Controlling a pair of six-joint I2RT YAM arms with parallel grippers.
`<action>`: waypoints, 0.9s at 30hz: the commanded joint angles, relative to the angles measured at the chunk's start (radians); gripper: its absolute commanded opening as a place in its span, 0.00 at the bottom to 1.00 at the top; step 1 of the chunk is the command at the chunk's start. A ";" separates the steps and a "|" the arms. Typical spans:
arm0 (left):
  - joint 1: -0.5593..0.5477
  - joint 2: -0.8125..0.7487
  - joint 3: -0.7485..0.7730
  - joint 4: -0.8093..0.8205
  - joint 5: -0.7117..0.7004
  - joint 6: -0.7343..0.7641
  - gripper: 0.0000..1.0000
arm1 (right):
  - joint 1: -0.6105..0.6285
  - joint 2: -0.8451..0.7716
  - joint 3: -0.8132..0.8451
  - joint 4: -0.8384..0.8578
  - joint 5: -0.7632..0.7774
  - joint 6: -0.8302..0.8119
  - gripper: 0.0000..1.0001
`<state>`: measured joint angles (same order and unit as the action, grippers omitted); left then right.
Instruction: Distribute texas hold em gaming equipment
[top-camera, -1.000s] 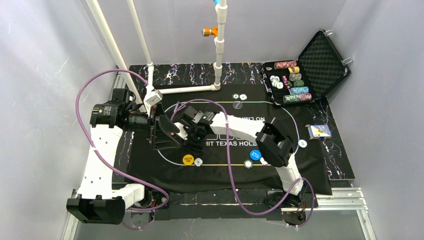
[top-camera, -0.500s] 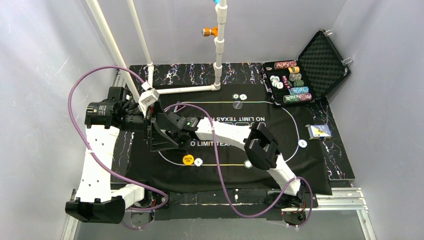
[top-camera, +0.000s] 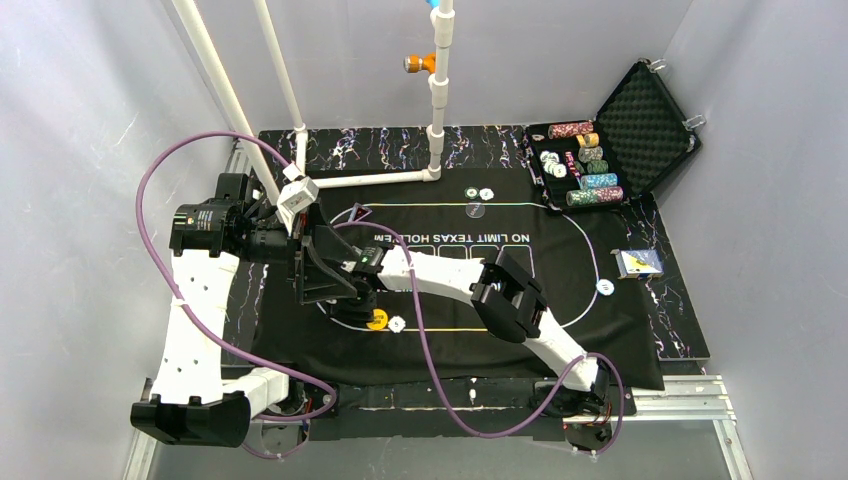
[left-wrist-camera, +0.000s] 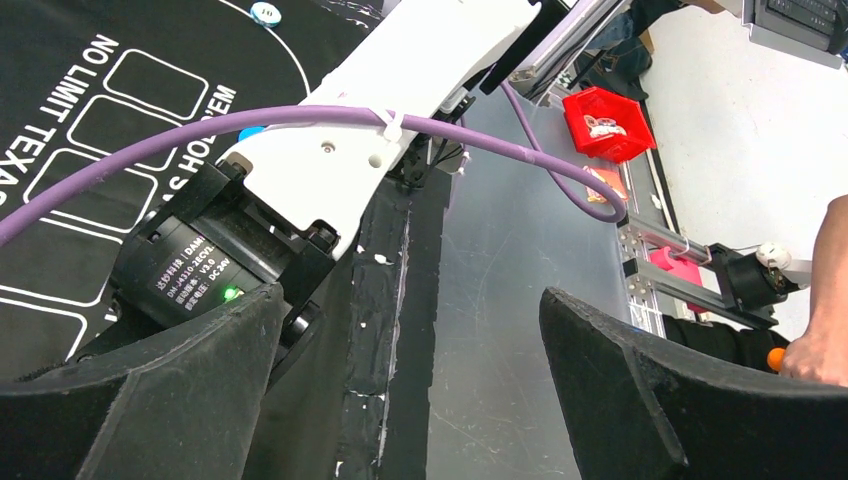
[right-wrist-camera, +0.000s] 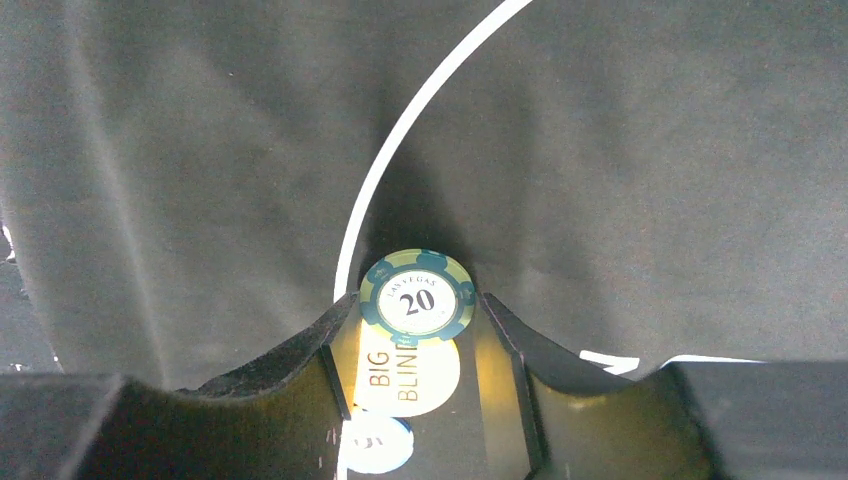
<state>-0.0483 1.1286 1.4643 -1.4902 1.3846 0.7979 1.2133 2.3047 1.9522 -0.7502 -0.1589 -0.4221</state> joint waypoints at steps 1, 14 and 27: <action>0.005 -0.001 0.006 -0.100 0.028 0.032 0.99 | 0.016 0.010 0.056 -0.005 -0.004 0.000 0.36; 0.005 -0.002 -0.001 -0.113 0.019 0.052 0.99 | 0.028 0.022 0.058 -0.017 -0.027 0.005 0.46; 0.005 0.001 0.002 -0.100 0.020 0.039 0.99 | 0.019 -0.030 0.044 -0.004 -0.007 0.007 0.68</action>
<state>-0.0483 1.1313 1.4635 -1.4906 1.3834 0.8299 1.2366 2.3123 1.9842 -0.7593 -0.1780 -0.4210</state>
